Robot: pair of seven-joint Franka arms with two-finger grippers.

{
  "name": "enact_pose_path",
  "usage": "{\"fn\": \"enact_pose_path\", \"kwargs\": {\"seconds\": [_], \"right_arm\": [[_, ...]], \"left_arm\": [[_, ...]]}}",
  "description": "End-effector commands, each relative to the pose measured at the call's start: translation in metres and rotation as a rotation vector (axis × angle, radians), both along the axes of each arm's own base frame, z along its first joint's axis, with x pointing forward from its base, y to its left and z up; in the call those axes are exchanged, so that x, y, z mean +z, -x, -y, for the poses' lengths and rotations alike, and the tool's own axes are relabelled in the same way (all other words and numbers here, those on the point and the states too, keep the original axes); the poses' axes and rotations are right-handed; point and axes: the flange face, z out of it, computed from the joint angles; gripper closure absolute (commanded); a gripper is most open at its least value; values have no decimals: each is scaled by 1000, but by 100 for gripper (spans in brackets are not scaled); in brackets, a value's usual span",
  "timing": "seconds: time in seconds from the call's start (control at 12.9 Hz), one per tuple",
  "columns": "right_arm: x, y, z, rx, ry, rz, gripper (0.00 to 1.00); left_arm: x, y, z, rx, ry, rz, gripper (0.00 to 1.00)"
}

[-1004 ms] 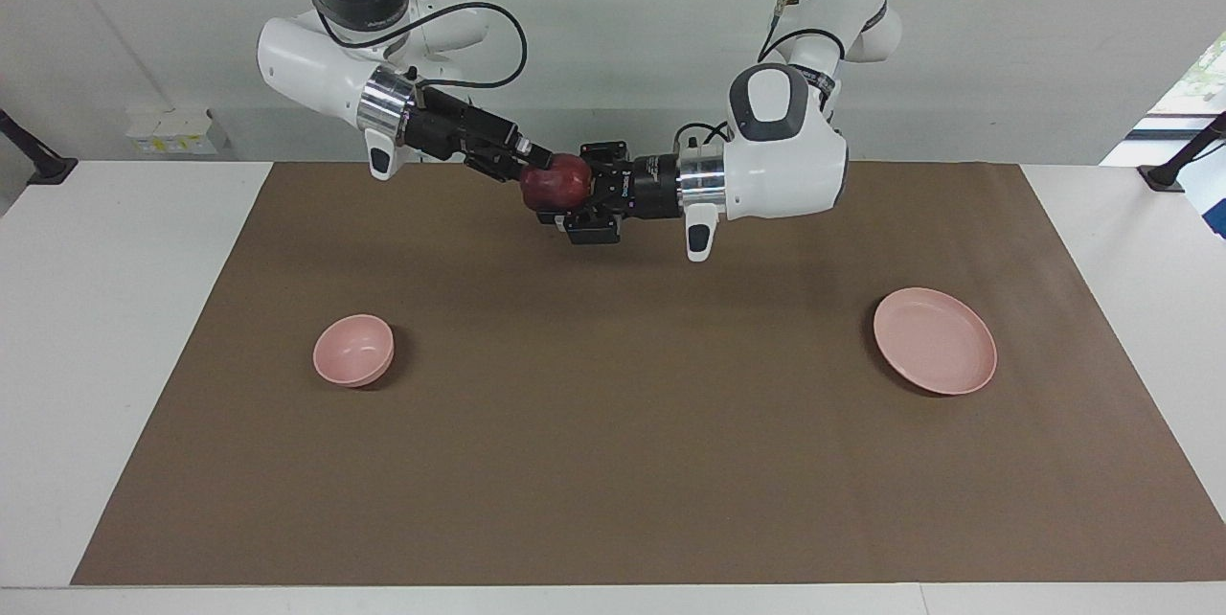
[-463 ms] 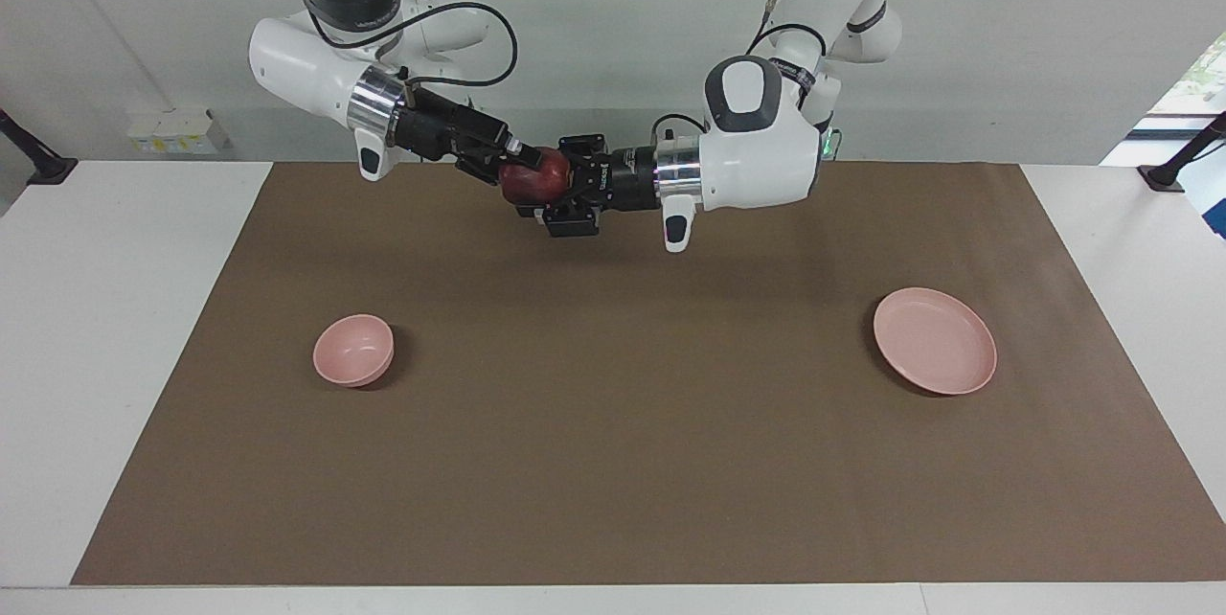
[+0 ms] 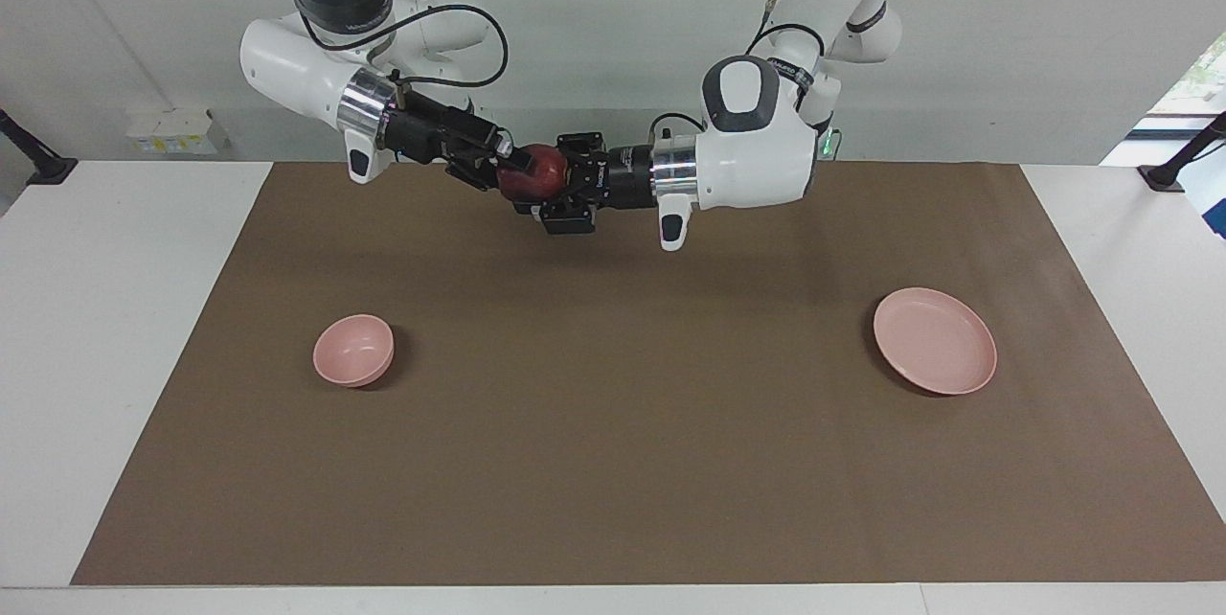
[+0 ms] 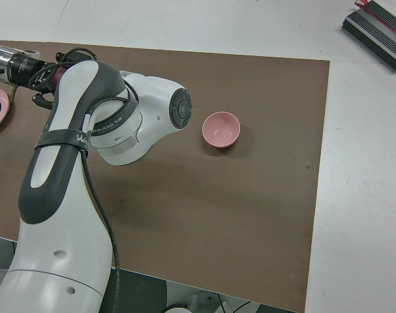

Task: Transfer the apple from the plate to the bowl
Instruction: 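Grasp the apple with the right gripper while the left gripper opens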

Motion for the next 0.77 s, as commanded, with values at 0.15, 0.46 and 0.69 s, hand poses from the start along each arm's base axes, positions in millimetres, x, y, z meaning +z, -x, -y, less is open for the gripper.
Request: {"fn": "enact_pose_path", "kwargs": {"seconds": [0.15, 0.46, 0.69], "right_arm": [[-1, 0, -1, 26, 12, 19, 21], [-1, 0, -3, 18, 7, -4, 100], [-3, -3, -2, 22, 25, -18, 100]], "left_arm": [[6, 13, 6, -9, 12, -16, 100], [6, 13, 6, -9, 12, -16, 100], [6, 12, 5, -8, 11, -16, 96]]}}
